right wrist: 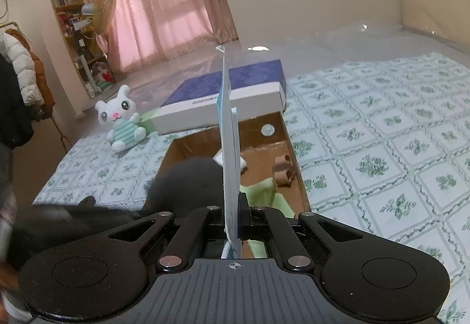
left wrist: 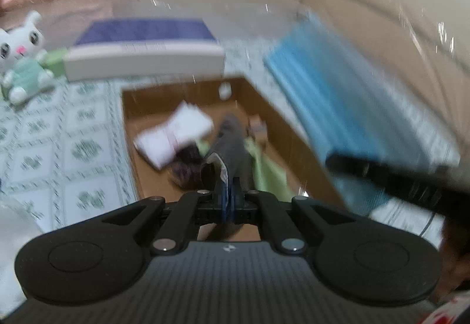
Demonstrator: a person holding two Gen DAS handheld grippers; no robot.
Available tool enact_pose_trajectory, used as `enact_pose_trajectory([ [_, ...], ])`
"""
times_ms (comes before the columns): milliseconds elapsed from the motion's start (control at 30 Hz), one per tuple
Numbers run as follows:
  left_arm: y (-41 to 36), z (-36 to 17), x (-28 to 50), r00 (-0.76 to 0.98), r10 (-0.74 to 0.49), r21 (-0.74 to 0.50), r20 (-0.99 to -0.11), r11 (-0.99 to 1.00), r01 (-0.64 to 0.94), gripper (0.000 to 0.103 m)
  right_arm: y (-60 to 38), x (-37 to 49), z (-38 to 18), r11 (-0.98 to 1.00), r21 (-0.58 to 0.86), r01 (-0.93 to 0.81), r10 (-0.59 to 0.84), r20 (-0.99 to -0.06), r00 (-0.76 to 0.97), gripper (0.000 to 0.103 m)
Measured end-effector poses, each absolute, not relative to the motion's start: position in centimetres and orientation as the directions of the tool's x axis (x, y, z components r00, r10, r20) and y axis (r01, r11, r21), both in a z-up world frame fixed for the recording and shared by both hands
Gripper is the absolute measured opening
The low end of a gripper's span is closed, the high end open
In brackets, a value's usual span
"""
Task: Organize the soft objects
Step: 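Carry the dark mask and blue mask into the cardboard box and release both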
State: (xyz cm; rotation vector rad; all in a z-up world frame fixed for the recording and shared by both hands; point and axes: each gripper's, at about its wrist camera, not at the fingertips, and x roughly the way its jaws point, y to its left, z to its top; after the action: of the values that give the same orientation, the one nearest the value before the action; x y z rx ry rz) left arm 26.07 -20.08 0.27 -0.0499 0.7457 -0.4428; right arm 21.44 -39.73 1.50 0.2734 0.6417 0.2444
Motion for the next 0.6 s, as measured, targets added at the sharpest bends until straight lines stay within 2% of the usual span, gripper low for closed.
enact_pose_trajectory([
  [267,-22.5,-4.5,27.0,0.554,-0.367,-0.134,-0.747,0.900,0.416,0.005,-39.7,22.4,0.2,0.920,0.370,-0.126,0.329,-0.558,0.762,0.001],
  [367,-22.2,-4.3,27.2,0.555,-0.360,-0.127,-0.750,0.901,0.414,0.011,-39.7,22.9,-0.4,0.911,0.393,-0.123,0.341,-0.553,0.760,0.001],
  [467,-21.8,-3.3,26.7,0.592,-0.338,-0.082,-0.731,0.906,0.416,0.022,-39.9,23.5,-1.0,0.893,0.432,-0.124,0.364,-0.535,0.762,0.003],
  [533,-21.6,-2.6,26.6,0.612,-0.329,-0.061,-0.719,0.907,0.416,0.034,-39.7,24.1,-1.3,0.899,0.422,-0.117,0.359,-0.559,0.747,0.024],
  [567,-21.4,-2.2,26.4,0.618,-0.327,-0.060,-0.715,0.909,0.412,0.036,-39.5,24.1,-1.4,0.907,0.405,-0.119,0.352,-0.570,0.743,0.055],
  [600,-21.2,-1.9,26.2,0.622,-0.329,-0.064,-0.711,0.911,0.408,0.037,-39.4,23.9,-1.5,0.914,0.388,-0.118,0.339,-0.570,0.748,0.072],
])
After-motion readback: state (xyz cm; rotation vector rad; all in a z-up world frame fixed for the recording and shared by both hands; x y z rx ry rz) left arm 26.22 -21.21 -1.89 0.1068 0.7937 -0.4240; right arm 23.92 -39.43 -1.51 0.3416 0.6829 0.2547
